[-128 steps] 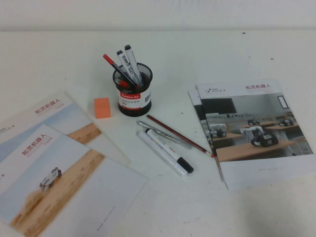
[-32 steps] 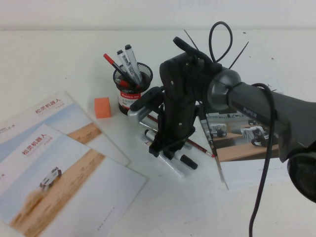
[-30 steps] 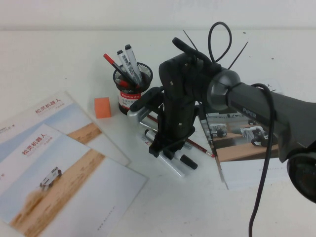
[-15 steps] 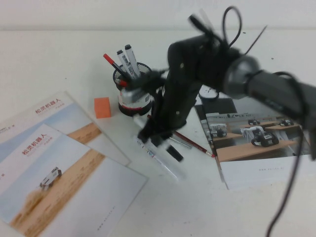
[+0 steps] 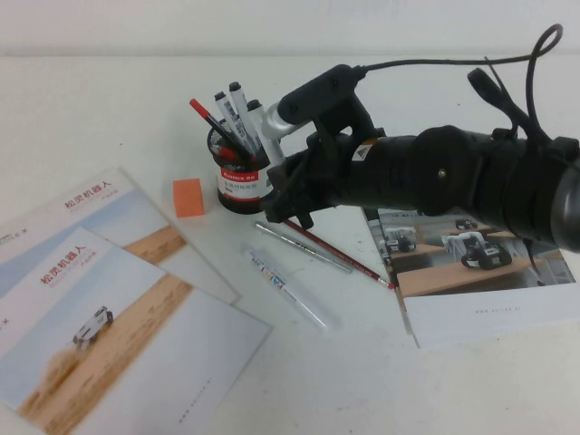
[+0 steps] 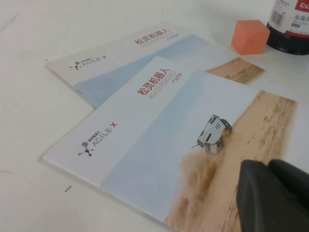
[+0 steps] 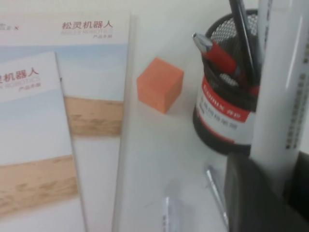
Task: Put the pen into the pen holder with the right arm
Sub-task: Place the pen onto the pen holder
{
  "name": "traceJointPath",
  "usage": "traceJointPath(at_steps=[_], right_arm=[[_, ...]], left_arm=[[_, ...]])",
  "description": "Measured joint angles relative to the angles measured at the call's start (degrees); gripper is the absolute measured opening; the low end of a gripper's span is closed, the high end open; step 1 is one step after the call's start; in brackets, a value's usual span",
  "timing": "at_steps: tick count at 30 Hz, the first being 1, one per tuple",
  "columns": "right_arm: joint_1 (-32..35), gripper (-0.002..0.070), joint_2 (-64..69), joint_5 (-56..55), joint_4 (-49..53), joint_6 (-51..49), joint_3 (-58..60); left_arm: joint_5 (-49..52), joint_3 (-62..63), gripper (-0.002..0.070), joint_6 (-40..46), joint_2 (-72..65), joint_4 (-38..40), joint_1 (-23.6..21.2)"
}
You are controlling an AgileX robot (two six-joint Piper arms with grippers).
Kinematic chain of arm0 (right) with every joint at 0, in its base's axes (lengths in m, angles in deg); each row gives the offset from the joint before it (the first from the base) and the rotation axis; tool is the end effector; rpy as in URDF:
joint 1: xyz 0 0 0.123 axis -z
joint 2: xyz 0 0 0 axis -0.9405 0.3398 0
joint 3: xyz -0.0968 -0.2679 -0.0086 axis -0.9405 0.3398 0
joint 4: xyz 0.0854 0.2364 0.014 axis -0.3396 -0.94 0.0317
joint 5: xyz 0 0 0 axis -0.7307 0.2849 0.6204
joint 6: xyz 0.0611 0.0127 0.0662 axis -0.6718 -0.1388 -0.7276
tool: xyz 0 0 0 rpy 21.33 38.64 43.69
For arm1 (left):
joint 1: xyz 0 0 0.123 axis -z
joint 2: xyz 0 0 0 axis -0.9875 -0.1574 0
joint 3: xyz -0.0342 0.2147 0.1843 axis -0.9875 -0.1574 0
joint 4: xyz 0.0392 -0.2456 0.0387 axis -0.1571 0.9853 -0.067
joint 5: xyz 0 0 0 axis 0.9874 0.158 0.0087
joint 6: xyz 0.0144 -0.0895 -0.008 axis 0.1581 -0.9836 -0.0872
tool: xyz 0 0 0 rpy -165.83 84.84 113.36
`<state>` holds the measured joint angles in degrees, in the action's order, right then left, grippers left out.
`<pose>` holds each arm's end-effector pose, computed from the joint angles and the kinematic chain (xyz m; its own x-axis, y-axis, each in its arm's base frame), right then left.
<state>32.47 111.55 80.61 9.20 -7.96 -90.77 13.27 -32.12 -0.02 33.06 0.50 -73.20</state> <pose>0.3227 0.2592 0.2676 -0.3722 -0.3648 -0.8535 -0.6913 0.7225 -0.0073 0.0517 -0.0069 0.1745 -0.2993 0.0092 -0.9541 0.1255 0.9917 -0.0298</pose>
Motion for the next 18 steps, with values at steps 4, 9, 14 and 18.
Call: traceJointPath(at_steps=[4,9,14,18], right_arm=[[-0.4,0.0128,0.0,-2.5,-1.3,5.1,0.3],[-0.4,0.0128,0.4,-11.0,13.8,-8.1,0.3],[1.6,0.0128,4.1,-31.0,37.2,-41.7,0.3],[3.1,0.0128,9.1,-42.6,43.1,-52.1,-0.8]], left_arm=[[0.0,0.0,-0.0001,0.0,0.0,0.0,0.0],[0.0,0.0,-0.0001,0.0,0.0,0.0,0.0],[0.0,0.0,-0.0001,0.0,0.0,0.0,0.0],[0.0,0.0,-0.0001,0.0,0.0,0.0,0.0]])
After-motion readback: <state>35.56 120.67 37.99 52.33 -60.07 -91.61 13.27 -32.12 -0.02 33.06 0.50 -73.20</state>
